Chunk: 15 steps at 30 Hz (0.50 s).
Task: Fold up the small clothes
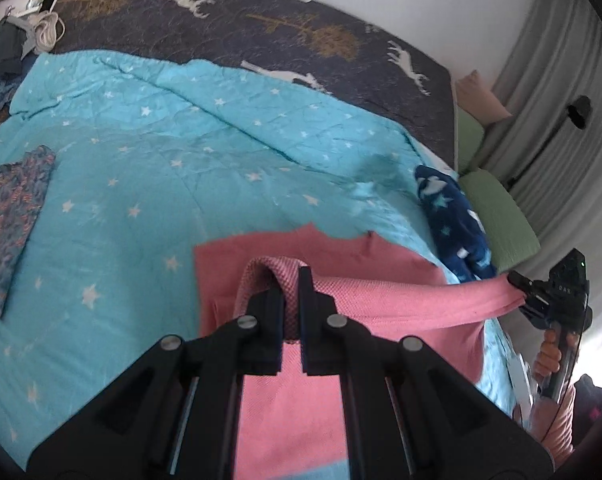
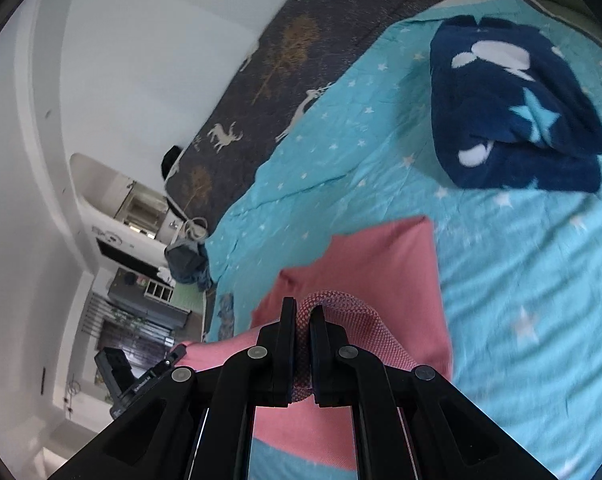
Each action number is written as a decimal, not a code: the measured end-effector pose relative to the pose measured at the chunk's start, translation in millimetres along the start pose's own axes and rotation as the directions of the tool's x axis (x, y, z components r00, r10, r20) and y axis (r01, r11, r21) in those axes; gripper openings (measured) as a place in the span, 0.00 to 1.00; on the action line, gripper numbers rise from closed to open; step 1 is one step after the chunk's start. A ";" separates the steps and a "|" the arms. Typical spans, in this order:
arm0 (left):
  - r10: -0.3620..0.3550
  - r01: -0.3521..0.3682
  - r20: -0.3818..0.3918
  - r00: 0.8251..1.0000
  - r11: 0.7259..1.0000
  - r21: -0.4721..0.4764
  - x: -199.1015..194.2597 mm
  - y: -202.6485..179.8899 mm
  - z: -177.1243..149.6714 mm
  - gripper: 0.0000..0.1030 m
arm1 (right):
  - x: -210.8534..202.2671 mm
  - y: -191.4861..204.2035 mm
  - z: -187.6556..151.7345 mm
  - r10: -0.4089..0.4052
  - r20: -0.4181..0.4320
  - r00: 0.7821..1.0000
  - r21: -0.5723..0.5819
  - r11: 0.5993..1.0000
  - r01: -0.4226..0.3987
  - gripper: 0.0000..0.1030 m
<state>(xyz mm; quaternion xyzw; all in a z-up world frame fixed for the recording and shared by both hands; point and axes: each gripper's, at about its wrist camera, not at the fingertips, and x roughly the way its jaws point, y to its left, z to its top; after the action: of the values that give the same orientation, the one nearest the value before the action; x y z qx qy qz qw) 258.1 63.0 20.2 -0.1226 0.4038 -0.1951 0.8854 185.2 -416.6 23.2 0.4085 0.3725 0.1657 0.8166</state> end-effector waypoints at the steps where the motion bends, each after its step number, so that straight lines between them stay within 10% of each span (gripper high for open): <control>1: 0.006 -0.006 -0.005 1.000 1.000 -0.002 7.1 0.1 3.2 0.07 | 8.6 -3.7 7.1 -0.002 0.000 1.000 0.006 1.000 0.002 0.05; 15: 0.106 -0.110 -0.193 0.975 0.994 -0.011 130.8 30.2 9.7 0.11 | 120.4 -81.7 54.8 -0.190 -0.103 0.976 0.152 0.967 0.205 0.15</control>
<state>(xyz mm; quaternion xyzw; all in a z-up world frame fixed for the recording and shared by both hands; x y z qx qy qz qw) 351.2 32.5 -72.2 -0.0905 0.4955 -0.1533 0.8502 303.6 -427.2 -77.0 0.4267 0.4591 0.0704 0.7760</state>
